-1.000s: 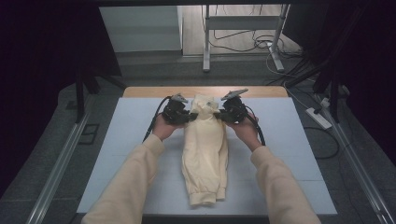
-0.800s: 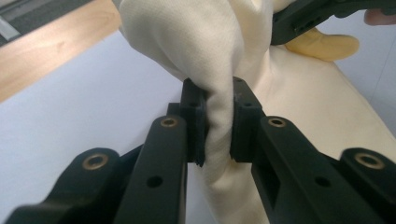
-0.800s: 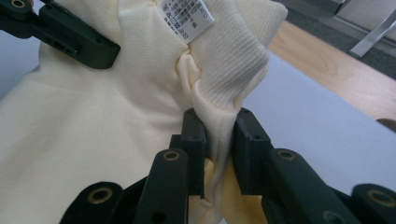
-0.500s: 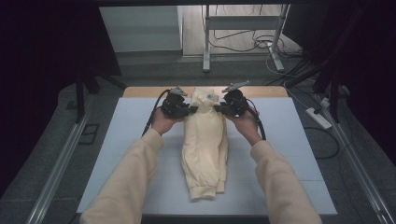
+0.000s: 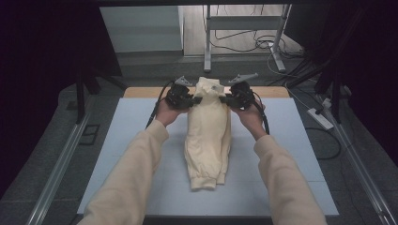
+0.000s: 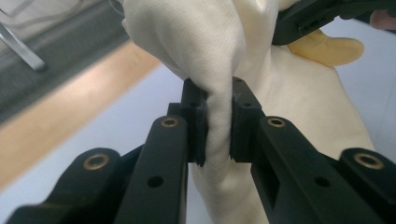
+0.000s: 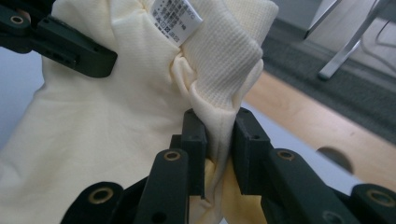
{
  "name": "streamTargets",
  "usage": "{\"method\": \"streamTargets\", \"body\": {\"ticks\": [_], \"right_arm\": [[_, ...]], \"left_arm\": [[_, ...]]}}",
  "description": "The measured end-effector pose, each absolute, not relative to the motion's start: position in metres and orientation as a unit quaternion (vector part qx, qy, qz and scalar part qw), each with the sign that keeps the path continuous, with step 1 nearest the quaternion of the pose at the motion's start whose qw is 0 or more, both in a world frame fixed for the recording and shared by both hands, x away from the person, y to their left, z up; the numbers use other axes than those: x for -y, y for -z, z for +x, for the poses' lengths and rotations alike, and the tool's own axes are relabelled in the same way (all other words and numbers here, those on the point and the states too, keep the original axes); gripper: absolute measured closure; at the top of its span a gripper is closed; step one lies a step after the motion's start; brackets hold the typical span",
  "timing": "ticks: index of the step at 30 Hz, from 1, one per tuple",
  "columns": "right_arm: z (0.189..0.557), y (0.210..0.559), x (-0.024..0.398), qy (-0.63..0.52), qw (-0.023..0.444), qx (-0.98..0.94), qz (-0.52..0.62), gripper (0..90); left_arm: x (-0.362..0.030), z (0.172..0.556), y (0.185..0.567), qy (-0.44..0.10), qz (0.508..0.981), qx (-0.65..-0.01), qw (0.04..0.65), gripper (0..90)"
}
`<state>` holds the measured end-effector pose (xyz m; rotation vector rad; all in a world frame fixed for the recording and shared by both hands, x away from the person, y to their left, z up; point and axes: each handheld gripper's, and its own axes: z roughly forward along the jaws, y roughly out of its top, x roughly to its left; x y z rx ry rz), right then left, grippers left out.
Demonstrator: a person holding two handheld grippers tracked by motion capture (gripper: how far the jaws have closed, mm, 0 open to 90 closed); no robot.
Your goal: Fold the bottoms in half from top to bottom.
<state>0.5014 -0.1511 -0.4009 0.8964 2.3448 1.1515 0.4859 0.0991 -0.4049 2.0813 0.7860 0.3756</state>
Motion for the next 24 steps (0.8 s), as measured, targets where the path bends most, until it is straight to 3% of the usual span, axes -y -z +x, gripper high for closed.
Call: {"method": "streamTargets", "body": {"ticks": [4,24], "right_arm": [[0.503,0.388,0.153,-0.421,0.2,-0.824,0.321,76.2],[0.516,0.389,0.146,-0.413,0.211,-0.825,0.324,76.3]], "left_arm": [[-0.097,0.487,0.396,-0.162,0.832,-0.309,0.431,79.0],[-0.103,0.504,0.394,-0.164,0.831,-0.319,0.426,79.1]]}}
